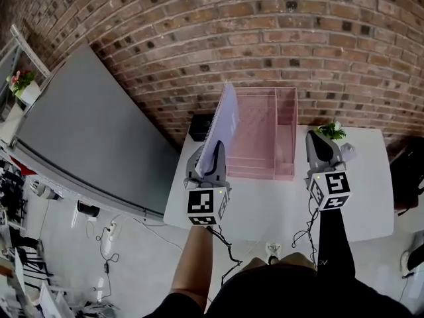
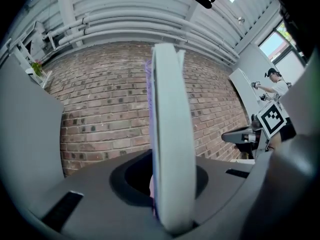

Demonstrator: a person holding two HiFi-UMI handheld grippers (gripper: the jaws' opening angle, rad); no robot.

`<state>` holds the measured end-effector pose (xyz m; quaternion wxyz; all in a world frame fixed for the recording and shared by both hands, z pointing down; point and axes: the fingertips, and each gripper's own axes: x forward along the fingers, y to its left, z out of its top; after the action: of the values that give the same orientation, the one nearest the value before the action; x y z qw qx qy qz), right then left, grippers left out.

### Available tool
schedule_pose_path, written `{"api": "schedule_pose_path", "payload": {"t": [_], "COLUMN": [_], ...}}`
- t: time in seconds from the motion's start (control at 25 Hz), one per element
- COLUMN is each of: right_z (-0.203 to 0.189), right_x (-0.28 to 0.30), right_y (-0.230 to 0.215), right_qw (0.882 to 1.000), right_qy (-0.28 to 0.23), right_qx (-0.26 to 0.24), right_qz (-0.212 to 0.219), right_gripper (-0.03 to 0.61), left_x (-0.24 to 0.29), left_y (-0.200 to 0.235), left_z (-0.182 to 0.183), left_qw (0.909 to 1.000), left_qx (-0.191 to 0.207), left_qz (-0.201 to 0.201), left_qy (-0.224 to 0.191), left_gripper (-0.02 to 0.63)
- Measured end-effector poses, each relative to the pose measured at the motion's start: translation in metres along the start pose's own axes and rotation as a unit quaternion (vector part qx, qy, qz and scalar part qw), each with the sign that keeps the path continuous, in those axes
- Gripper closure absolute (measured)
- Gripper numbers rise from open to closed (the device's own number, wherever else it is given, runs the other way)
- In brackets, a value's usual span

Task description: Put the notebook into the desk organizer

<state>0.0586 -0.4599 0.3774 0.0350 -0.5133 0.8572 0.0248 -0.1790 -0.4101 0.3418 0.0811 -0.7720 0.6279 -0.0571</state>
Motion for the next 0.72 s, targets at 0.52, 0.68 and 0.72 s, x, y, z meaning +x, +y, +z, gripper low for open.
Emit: {"api": "schedule_pose_path", "payload": {"t": [0.52,0.68,0.72], "right_z": [-0.027,-0.032,-0.034], "right_x": [0.059,0.066,0.067], "right_y": [-0.045,-0.051,-0.053], "right_qw": [1.000,1.000,1.000], "right_qy": [0.007,0.011,0.012], "right_qx": [0.017,0.021,0.022], "right_qz": [0.016,0.014,0.014], "right_gripper": [0.578,0.578,0.578], "left_x": [0.092,0.109,0.113], "left_y": [0.008,0.008,0.008], "left_z": [-0.026,-0.023,-0.021], "left_qw": [0.9983,0.9965,0.9954], "left_qx": [0.048,0.075,0.089], "left_qz": [0.014,0.018,0.018], "left_qy": [0.029,0.034,0.032], "left_gripper": [0.568,0.568,0.568]}}
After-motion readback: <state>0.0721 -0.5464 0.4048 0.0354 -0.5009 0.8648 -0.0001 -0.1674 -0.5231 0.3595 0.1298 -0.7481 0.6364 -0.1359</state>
